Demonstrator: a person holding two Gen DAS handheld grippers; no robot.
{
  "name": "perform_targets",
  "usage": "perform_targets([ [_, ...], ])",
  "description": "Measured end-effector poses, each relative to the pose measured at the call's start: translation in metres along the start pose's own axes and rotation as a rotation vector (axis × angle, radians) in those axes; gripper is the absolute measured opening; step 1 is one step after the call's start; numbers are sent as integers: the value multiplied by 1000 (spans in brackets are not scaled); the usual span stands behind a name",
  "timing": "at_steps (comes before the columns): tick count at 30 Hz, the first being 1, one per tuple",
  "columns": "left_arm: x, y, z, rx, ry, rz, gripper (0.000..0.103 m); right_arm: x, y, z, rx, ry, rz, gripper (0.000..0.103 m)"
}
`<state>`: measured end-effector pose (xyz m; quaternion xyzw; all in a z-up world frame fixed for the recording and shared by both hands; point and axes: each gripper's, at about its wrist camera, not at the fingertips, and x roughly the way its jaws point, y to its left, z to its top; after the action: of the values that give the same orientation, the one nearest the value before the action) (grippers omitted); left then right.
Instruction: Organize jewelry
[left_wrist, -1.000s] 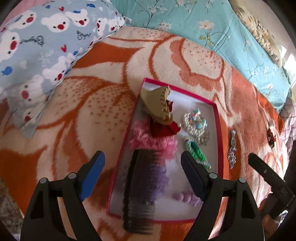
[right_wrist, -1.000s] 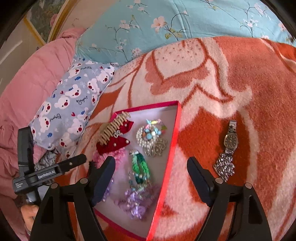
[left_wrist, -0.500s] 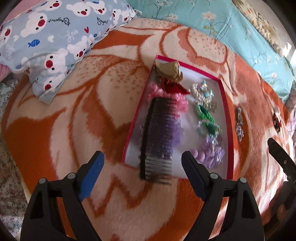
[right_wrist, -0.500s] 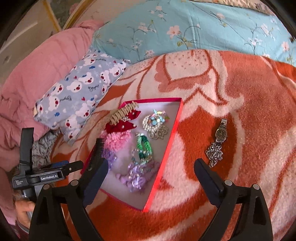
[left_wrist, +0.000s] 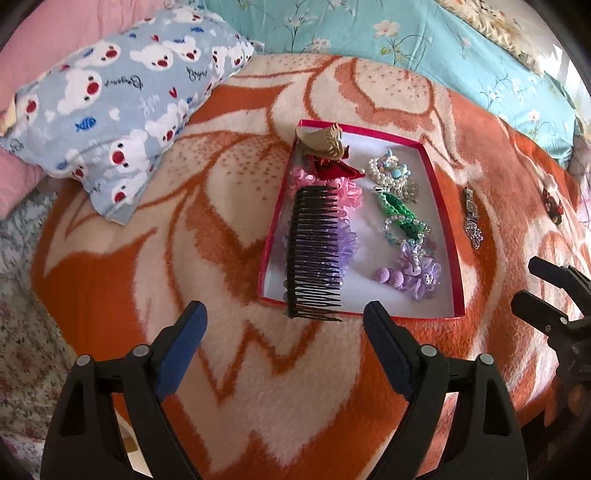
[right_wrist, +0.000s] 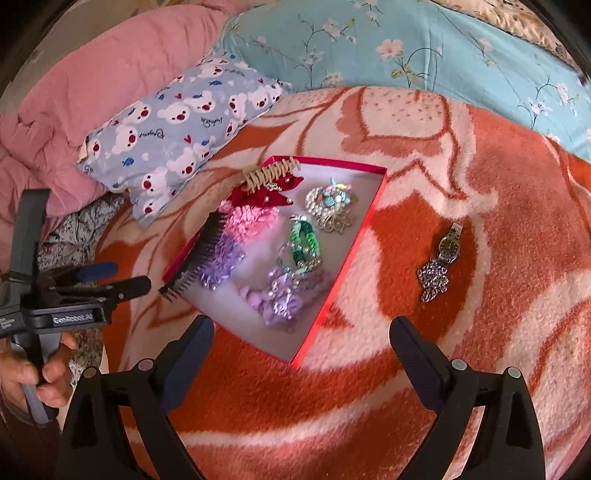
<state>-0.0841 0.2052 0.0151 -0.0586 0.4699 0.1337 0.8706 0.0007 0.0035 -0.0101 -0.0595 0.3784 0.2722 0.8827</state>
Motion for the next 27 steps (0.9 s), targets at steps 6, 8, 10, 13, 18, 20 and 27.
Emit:
perform_targets([
  [6,-24,15,2,-54,-49,-41,90,-23,-2,1,37,-54,26,97],
  [8,-37,21,6,-66,-77,-73,90,-36,-4,3,67,-90,63,98],
  [10,-53,23,8,-49,-119,-73,91,-46,-4,5,77,-116,69,102],
  [13,-70,21,9,7,-171,-29,103,-54,1,6,50,-116,49,102],
  [18,-57,16,3,51,-167,33,103,-43,9,-1,8,-75,26,102],
  [20,-42,16,1,50,-126,37,103,-35,12,-4,-3,-52,9,102],
  [27,-4,9,-9,58,-40,55,103,-3,17,-8,-49,15,-11,102],
])
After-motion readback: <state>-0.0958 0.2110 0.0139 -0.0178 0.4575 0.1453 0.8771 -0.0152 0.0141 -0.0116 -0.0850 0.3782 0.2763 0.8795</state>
